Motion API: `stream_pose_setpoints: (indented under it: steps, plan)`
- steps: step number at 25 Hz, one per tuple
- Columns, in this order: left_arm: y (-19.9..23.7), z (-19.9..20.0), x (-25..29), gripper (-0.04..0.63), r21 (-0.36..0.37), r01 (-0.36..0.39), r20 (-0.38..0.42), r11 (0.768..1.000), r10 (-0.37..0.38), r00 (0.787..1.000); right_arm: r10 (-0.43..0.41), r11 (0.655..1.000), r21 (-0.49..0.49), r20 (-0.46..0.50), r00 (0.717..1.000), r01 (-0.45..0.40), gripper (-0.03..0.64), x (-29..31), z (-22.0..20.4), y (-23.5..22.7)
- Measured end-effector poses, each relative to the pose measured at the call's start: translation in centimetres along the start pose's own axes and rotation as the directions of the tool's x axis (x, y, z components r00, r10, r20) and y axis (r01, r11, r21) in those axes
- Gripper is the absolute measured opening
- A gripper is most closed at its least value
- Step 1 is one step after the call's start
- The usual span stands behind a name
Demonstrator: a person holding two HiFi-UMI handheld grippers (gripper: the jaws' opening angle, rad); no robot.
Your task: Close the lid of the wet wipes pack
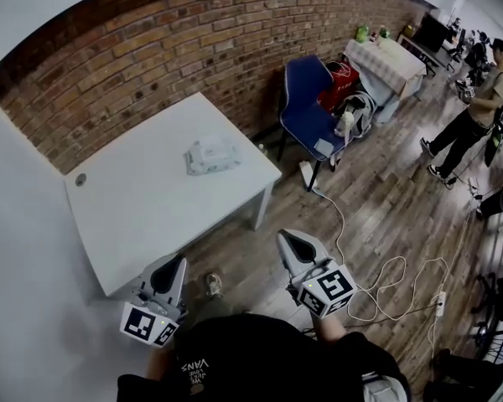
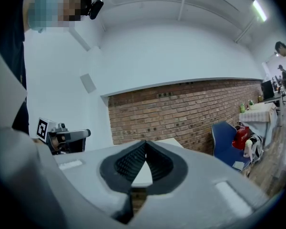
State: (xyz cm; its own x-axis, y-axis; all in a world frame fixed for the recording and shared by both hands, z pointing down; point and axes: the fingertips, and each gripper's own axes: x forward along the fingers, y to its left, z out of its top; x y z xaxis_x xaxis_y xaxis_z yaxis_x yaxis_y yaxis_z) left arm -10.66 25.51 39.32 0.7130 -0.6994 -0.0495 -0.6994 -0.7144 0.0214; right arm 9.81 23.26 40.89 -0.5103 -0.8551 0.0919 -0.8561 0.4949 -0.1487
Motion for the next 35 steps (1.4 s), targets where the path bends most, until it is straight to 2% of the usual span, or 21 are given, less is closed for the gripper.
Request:
stream_pose_setpoints:
  steps: [19,35]
  plan:
    - [12.8,-0.3,4.5,0.011,-0.024,0.041,0.002,0.999,-0.041,0.999,-0.048,0.999,-0.010,-0.012,0.999,0.048,-0.002,12.7,1.8,-1.1]
    - [20.5,-0.2,8.1,0.011,-0.018,0.145,0.000,0.989,-0.145,0.989,-0.150,0.989,-0.010,-0.008,0.989,0.150,-0.002,19.0,2.1,-1.9]
